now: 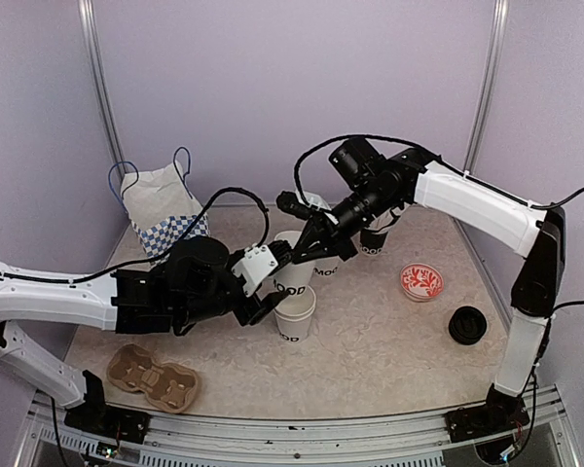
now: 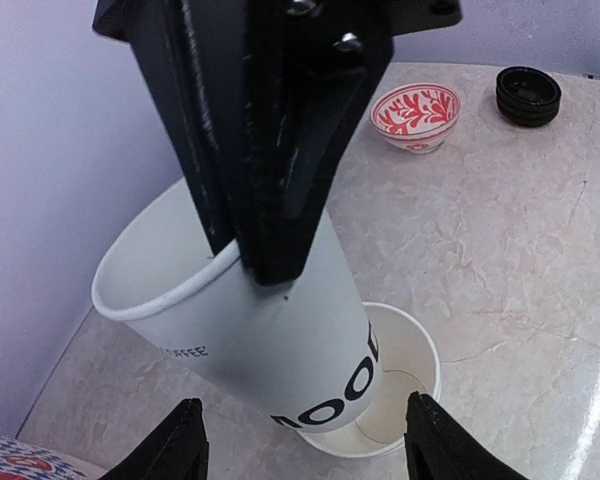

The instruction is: Pack the takeout coffee

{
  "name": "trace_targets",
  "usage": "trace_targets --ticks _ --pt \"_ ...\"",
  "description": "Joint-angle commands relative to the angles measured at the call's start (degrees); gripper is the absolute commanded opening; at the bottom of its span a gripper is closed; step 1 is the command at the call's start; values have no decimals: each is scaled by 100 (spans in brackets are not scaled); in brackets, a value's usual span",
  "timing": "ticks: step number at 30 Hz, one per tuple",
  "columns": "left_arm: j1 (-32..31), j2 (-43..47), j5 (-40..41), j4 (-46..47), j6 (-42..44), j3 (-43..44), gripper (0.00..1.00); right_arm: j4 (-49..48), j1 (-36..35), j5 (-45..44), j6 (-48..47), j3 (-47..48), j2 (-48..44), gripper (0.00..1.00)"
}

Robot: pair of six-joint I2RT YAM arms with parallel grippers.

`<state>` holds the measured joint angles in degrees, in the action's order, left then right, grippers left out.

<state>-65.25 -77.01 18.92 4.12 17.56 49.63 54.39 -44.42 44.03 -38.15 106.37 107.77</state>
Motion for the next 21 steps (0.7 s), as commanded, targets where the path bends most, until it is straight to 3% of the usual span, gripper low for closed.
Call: trace_targets --ticks 1,8,14,21 --pt "198 -272 82 -1084 -1151 803 66 217 -15 -507 -98 174 -450 0" --pt "601 -821 -818 -2237 -2134 1826 65 67 493 -1297 57 -364 -1070 0" --pt "837 -1504 -1495 -3027 -2465 2351 62 -714 793 -2192 11 -2204 -2107 0" --pt "1077 -2175 -1603 -3457 -2547 2761 55 -1142 784 -1936 -415 -3699 -2730 0"
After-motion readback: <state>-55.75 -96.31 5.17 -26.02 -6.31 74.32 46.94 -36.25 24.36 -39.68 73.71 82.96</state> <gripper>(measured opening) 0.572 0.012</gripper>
